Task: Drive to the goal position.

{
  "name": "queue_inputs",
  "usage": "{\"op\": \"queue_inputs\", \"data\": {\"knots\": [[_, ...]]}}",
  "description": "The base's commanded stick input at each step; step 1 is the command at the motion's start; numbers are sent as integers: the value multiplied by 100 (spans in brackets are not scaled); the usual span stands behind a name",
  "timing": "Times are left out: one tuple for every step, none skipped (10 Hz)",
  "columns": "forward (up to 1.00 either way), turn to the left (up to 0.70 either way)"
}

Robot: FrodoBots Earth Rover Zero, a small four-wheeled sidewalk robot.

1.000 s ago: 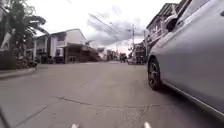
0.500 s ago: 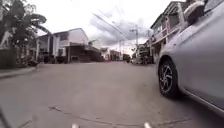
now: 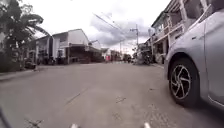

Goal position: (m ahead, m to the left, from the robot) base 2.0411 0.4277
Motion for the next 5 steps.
{"op": "queue_inputs", "data": {"knots": [[70, -34], [70, -32], [70, -34], [70, -33], [70, -28]]}}
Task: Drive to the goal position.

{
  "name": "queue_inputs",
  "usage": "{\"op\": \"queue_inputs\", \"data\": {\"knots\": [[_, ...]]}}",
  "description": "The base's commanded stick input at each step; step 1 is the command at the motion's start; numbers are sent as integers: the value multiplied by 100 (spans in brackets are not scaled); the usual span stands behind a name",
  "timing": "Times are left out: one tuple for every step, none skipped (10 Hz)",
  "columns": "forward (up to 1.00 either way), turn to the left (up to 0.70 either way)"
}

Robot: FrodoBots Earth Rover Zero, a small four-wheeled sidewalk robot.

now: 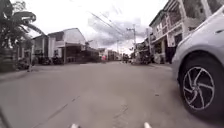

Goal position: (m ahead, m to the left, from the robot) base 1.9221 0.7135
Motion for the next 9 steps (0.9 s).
{"op": "queue_inputs", "data": {"knots": [[70, -22], [70, -17], [70, -12], [70, -6], [70, -1], [70, -7], [70, -15], [70, -23], [70, -32]]}}
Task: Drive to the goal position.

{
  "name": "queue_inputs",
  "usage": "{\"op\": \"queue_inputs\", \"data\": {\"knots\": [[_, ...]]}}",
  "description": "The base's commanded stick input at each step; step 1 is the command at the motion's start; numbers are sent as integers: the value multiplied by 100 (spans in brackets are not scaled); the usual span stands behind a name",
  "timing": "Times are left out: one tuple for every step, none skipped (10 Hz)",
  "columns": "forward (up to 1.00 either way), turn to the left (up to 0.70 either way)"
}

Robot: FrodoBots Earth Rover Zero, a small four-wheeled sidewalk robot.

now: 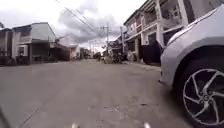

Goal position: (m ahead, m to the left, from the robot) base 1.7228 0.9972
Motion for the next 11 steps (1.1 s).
{"op": "queue_inputs", "data": {"knots": [[70, -6], [70, 15], [70, 16], [70, 14], [70, 12], [70, 11], [70, 12], [70, 12], [70, 12], [70, 12], [70, 10]]}}
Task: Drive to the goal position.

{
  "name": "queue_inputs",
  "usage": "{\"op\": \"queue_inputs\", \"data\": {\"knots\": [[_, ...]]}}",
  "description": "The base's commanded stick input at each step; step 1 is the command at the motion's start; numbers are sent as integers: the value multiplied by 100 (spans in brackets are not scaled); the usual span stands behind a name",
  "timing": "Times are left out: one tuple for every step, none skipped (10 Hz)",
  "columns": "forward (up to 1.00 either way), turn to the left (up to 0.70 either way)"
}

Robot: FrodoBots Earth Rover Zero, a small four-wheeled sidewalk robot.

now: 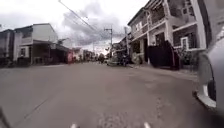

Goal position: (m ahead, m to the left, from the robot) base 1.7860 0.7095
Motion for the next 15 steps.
{"op": "queue_inputs", "data": {"knots": [[70, 10], [70, 10], [70, 11], [70, 11], [70, 11], [70, 11], [70, 12], [70, 12], [70, 12], [70, 12], [70, 12], [70, 11], [70, 11], [70, 13], [70, 0]]}}
